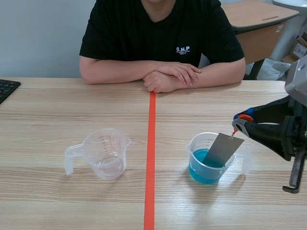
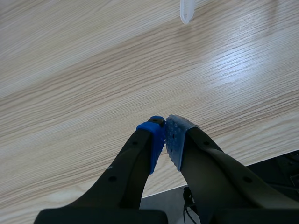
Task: Do the redox reaction experiment.
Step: 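Hold the plate still in the solution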
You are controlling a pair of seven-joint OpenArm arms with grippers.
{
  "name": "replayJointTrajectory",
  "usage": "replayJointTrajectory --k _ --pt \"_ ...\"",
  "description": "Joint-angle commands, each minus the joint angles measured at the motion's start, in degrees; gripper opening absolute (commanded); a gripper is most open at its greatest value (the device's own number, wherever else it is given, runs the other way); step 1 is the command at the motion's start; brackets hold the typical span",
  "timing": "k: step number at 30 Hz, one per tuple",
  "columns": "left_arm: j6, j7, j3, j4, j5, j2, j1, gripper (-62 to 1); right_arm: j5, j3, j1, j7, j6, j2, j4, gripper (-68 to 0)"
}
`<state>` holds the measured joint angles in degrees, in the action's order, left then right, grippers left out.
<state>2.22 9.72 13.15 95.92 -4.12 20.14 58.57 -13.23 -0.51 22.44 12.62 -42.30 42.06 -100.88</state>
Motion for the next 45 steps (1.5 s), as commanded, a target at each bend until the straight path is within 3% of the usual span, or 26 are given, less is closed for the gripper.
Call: replayJointTrajectory --k 1,45 --pt "0.09 0.83 0.11 0.46 0.02 -0.59 0.59 -56.0 0.02 0.15 -0.52 0.0 -0.42 0.48 -0.2 -65.8" --pt "0.09 0.81 0.11 0.46 0.02 -0.59 0.59 -56.0 -0.5 2.95 -0.46 -0.7 -0.42 0.5 -0.85 -65.8"
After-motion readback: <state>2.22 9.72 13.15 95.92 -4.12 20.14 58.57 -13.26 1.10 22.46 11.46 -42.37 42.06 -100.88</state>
